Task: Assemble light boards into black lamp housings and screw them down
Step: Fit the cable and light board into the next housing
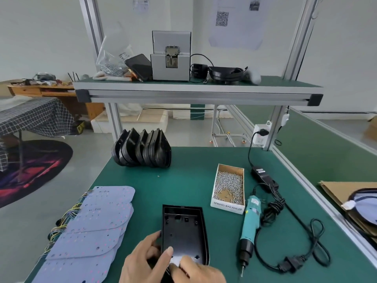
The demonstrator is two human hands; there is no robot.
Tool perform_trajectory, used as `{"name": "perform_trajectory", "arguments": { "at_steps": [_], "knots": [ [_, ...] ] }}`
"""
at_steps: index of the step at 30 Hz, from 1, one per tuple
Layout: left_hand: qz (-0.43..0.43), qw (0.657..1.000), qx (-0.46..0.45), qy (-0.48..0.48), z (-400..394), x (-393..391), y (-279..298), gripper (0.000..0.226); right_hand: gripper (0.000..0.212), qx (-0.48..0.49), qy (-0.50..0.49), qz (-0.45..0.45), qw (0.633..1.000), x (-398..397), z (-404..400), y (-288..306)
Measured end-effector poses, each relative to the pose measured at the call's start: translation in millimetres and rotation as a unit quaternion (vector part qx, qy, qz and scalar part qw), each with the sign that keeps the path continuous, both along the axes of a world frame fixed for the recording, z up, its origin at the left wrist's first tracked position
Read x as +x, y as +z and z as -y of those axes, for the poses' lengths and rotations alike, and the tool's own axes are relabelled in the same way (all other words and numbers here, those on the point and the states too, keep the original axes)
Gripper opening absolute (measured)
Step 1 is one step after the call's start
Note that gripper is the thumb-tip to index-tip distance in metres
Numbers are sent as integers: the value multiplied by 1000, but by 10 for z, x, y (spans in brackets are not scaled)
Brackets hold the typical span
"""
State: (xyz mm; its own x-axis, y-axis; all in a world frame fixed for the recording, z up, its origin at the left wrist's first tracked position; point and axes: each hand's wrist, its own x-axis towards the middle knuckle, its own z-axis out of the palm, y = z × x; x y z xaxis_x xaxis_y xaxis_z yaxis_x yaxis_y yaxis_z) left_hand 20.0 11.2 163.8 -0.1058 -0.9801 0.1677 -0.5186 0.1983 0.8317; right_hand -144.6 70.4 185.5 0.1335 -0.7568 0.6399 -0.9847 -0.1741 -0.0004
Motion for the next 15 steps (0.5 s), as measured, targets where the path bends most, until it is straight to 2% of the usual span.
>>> {"name": "perform_trajectory", "arguments": {
  "at_steps": [1,3,6,10,11,12,15],
  "knots": [
    [-4,1000,4,-6,28,-9,-1,37,3,31,32,39,998,0,7,-31],
    [-19,1000,16,1,58,-39,0,38,6,45,68,143,986,-26,11,-81],
    [-33,999,3,23,72,-39,-25,29,16,45,34,253,966,-196,42,-70],
    [-45,995,6,85,64,-91,2,14,25,90,-32,306,947,-189,129,-159],
    [-45,994,6,96,47,-100,21,13,19,89,-41,304,948,-158,137,-167],
    [-52,993,-3,105,42,-104,25,13,14,80,-49,301,949,-122,150,-140],
    [-70,989,-37,124,-11,-62,41,17,23,63,-40,310,948,9,269,-5]
  ]
}}
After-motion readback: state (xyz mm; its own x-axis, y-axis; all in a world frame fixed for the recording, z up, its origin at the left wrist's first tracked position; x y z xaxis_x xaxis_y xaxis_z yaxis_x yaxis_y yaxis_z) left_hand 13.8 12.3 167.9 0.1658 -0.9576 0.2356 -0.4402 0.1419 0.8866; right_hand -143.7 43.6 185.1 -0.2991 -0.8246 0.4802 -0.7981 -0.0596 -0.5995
